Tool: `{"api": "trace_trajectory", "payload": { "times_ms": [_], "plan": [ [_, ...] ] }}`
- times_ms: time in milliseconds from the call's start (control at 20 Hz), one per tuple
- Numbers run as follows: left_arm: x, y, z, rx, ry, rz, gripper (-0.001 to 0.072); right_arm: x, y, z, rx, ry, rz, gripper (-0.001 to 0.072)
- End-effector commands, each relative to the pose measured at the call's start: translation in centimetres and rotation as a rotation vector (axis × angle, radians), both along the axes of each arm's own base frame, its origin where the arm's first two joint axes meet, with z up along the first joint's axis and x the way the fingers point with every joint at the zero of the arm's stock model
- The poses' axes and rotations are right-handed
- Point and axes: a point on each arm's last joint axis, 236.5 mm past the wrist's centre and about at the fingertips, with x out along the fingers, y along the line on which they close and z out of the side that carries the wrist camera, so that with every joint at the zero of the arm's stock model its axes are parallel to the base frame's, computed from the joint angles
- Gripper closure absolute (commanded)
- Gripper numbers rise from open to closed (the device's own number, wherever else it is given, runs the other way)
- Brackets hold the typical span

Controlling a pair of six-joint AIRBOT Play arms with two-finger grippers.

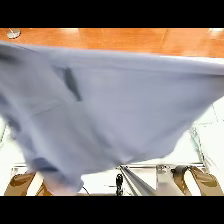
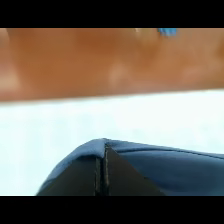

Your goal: Fold the shirts.

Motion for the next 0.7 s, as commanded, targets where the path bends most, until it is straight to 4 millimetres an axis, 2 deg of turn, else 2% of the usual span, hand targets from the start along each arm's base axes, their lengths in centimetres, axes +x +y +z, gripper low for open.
{"api": "trace_trajectory", "payload": {
  "times_ms": [0, 150, 300, 450, 550, 600, 650],
  "plan": [
    [6.0, 0.6, -9.8, -0.131, 0.165, 0.02, 0.0684, 7.1, -0.2, -8.2, 0.139, 0.112, 0.022, 0.0688],
    [11.0, 0.3, -14.2, -0.162, 0.234, 0.028, 0.0684, 14.1, -1.3, -13.9, 0.213, 0.206, -0.007, 0.0687],
    [15.2, -0.8, -18.4, -0.179, 0.287, 0.03, 0.0684, 21.2, -1.2, -18.7, 0.299, 0.236, -0.038, 0.0688],
    [17.6, -2.7, -21.4, -0.233, 0.339, 0.015, 0.0683, 27.5, -0.5, -23.1, 0.415, 0.288, -0.067, 0.0687],
    [18.1, -3.5, -23.1, -0.267, 0.38, 0.007, 0.0682, 30.5, 0.1, -25.0, 0.526, 0.33, -0.064, 0.0687],
    [18.2, -3.7, -23.9, -0.276, 0.401, 0.006, 0.0659, 31.5, 0.5, -25.6, 0.569, 0.349, -0.057, 0.0643],
    [18.1, -3.8, -24.5, -0.278, 0.419, 0.001, 0.0463, 32.1, 0.8, -26.1, 0.606, 0.368, -0.046, 0.0332]
  ]
}}
